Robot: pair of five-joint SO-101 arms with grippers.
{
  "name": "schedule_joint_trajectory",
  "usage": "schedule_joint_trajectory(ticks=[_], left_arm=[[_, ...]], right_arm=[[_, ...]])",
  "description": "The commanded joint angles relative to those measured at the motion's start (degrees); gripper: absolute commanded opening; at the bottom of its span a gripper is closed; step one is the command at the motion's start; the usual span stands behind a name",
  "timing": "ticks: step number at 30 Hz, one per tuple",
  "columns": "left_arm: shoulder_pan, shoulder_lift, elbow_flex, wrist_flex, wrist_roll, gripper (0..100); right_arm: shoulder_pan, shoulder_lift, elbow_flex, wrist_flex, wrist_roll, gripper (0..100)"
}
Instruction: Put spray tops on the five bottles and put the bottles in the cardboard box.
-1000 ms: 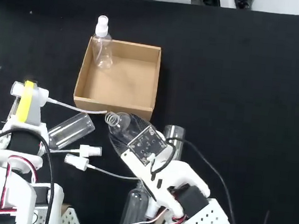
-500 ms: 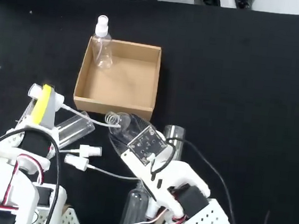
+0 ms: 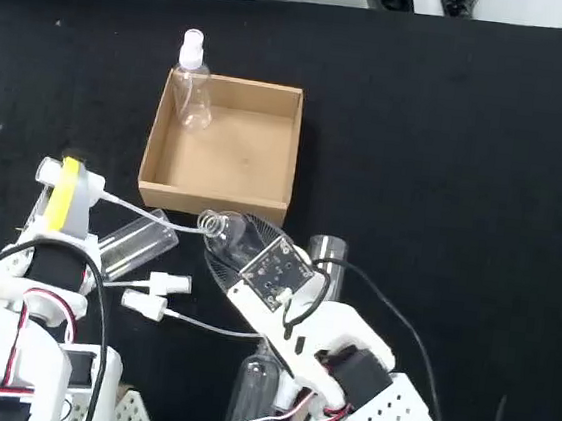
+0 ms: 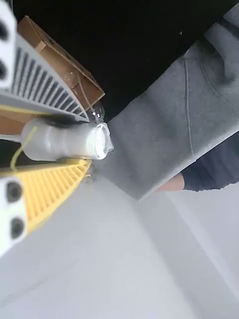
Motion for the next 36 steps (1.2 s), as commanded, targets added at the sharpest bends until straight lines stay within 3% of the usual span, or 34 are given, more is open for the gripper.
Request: schedule_joint_trajectory(ticks=[1,19,36], left_arm=[[-1.1,-0.3,-3.6,-1.9,0.8,3],[-1.2,-0.4,-4.3,-4.0,2.9,3],[-1.2,-0.4,-6.4,1.0,1.1,3]], right_arm=[[-1.0,-1.2,-0.1,-1.8,0.5,2.5],[-1.0,-1.2,-0.1,-1.8,0.8,2.5],[-1.0,-1.2,-0.1,-1.8,0.8,2.5]])
